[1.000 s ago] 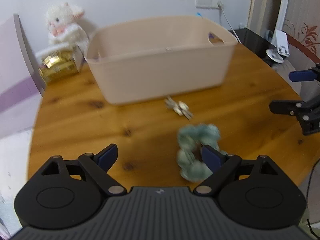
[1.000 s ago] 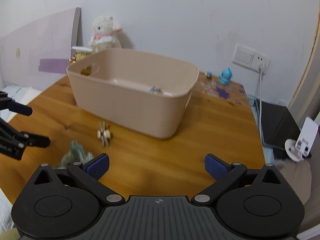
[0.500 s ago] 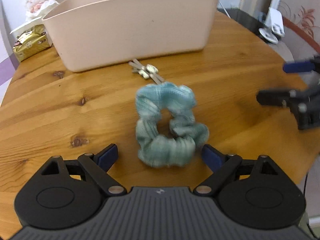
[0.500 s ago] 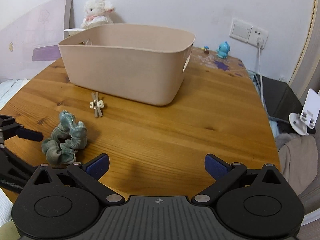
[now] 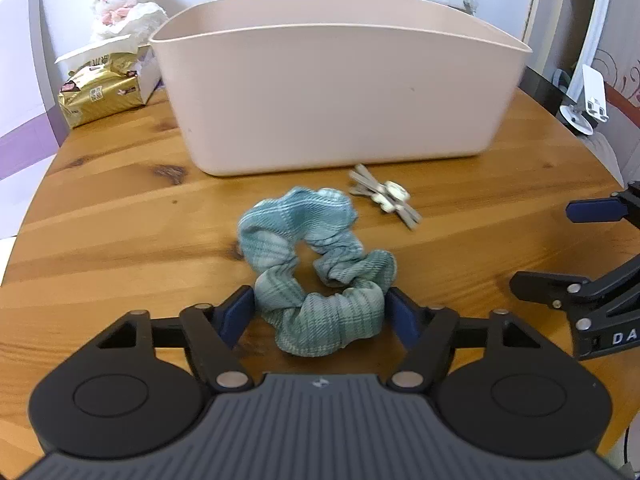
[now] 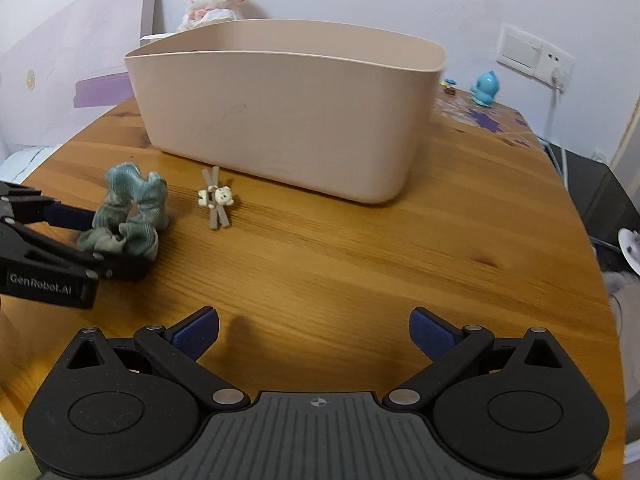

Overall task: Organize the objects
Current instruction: 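Grasp the green plaid scrunchie with left gripper while right grasps the clothespin toy, then lift both items over the basket and release them inside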

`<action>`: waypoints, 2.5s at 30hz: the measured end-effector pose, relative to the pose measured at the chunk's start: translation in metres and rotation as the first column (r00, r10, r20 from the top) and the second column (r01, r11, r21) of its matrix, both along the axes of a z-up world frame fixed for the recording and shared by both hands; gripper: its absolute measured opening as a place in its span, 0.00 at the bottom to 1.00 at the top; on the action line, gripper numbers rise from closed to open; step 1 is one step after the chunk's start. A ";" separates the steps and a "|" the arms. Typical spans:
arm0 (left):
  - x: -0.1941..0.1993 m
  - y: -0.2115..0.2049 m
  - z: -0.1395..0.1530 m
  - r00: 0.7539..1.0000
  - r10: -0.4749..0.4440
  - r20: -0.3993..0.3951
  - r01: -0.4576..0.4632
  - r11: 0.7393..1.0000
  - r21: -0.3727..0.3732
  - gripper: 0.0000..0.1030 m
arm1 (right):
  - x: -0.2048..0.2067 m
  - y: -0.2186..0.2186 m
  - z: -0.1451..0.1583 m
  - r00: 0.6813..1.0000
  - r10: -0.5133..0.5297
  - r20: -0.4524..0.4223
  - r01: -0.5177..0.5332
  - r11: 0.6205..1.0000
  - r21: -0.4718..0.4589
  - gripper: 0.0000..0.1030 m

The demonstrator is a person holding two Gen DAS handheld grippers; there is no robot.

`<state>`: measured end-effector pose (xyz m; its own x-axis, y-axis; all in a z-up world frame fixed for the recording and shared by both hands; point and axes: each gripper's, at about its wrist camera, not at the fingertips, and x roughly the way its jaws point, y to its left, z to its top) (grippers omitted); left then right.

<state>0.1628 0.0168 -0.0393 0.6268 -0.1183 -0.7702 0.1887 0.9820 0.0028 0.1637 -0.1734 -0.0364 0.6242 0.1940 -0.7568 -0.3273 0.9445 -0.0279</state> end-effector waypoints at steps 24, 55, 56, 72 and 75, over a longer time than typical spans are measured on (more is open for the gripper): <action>0.049 0.039 -0.001 0.999 -0.020 0.034 0.020 1.000 -0.008 0.55 | 0.068 0.078 -0.018 0.994 0.086 0.069 -0.089 0.995 0.050 0.85; -0.020 0.031 0.088 0.971 -0.029 0.238 0.038 0.999 -0.035 0.21 | -0.009 0.024 0.098 0.959 0.123 0.255 -0.149 0.985 0.084 0.20; -0.020 0.030 0.095 0.966 -0.032 0.255 0.041 0.999 -0.032 0.21 | -0.008 0.021 0.105 0.956 0.115 0.271 -0.144 0.986 0.090 0.20; 0.081 -0.004 0.139 0.968 0.022 0.248 -0.031 0.999 0.031 0.21 | 0.067 -0.001 0.161 0.933 -0.047 0.358 -0.011 0.987 0.159 0.20; 0.104 -0.012 0.127 0.978 0.038 0.203 -0.051 0.997 0.059 0.21 | 0.086 0.001 0.154 0.941 -0.070 0.332 0.019 0.988 0.155 0.20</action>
